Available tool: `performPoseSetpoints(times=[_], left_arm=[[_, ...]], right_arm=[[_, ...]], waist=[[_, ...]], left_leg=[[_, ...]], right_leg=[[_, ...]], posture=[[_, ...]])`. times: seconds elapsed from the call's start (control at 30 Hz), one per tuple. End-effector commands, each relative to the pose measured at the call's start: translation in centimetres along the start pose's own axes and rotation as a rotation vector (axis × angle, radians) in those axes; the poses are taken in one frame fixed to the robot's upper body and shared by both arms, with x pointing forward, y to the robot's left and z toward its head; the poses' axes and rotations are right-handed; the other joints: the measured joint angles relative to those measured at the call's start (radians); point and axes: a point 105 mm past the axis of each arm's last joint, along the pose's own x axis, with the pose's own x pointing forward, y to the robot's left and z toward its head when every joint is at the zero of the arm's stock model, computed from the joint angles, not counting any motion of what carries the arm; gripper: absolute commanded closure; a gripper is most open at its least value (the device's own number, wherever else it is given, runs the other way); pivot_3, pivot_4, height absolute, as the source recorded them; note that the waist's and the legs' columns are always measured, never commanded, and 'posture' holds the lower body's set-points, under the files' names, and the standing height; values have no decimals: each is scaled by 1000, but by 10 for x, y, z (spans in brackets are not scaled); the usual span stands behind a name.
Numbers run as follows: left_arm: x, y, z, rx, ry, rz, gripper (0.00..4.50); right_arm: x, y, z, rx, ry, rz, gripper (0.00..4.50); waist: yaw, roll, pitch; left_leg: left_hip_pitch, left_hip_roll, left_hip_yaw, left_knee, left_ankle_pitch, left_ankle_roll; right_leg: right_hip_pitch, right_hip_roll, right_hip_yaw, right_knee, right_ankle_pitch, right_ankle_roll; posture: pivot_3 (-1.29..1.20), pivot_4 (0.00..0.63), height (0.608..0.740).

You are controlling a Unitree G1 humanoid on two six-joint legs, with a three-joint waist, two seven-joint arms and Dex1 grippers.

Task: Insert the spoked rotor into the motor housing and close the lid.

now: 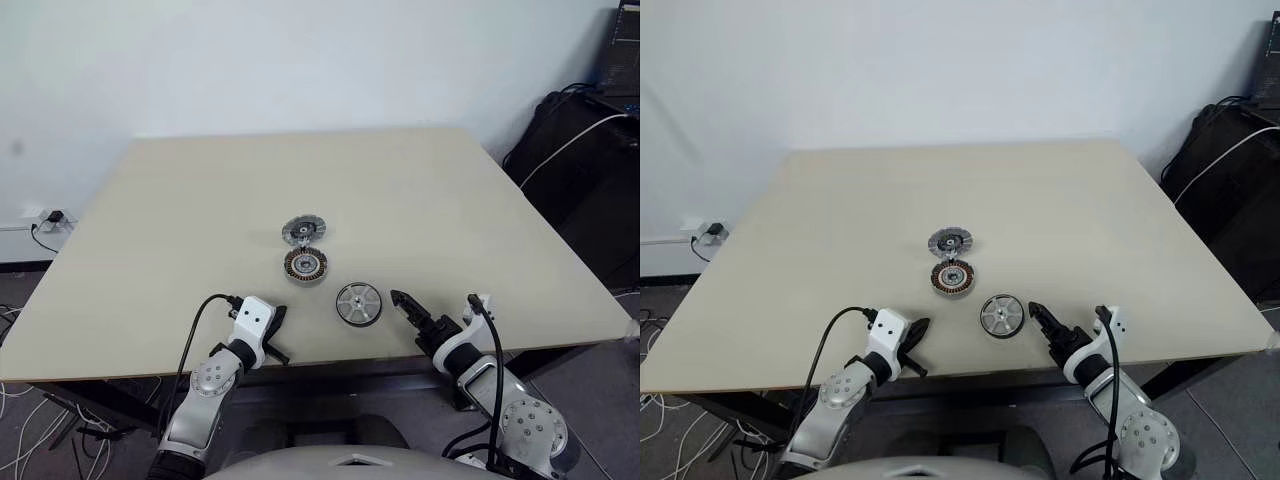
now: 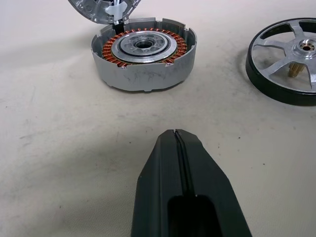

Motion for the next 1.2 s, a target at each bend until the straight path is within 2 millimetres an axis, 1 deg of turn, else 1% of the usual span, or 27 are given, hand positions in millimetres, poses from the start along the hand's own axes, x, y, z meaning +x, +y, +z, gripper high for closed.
performPoseSetpoints(times=[0.03,0.13,0.23,0.67,1.03,1.13,1.2], left_arm=[[0,2,6,4,-26,6,4500],[-1,3,5,2,-24,10,4500],[-1,3,5,2,-23,12,4500],[-1,5,7,10,-31,15,4500],[-1,5,8,11,-31,15,4500],[-2,5,8,11,-31,15,4500],[-2,5,9,11,-32,17,4500]], right_arm=[[-1,6,-3,123,4,89,37],[2,8,-14,164,43,103,37],[6,10,-18,186,59,119,37],[16,3,-28,224,85,84,37],[24,7,-36,251,104,114,37],[26,5,-37,246,102,97,625],[27,2,-38,242,98,82,1236]], waist=[[-1,1,1],[-1,2,1],[-2,3,1],[-2,3,2],[-2,3,2],[-2,3,2],[-2,3,2]], left_leg=[[0,0,0,0,0,0],[-1,0,0,0,0,1],[-1,0,0,0,0,1],[-1,0,0,0,-1,1],[-2,0,0,0,-1,1],[-2,0,0,0,-1,1],[-2,0,0,0,-1,1]], right_leg=[[0,0,0,0,0,0],[-1,0,0,0,0,0],[-1,0,0,0,0,0],[-1,0,0,-1,-1,1],[-1,0,0,-1,-1,1],[-1,0,0,-1,-1,1],[-1,0,0,-1,-1,1]], posture=[[0,0,740],[0,0,740],[0,0,740],[0,0,740],[0,0,740],[0,0,740],[0,0,740]])
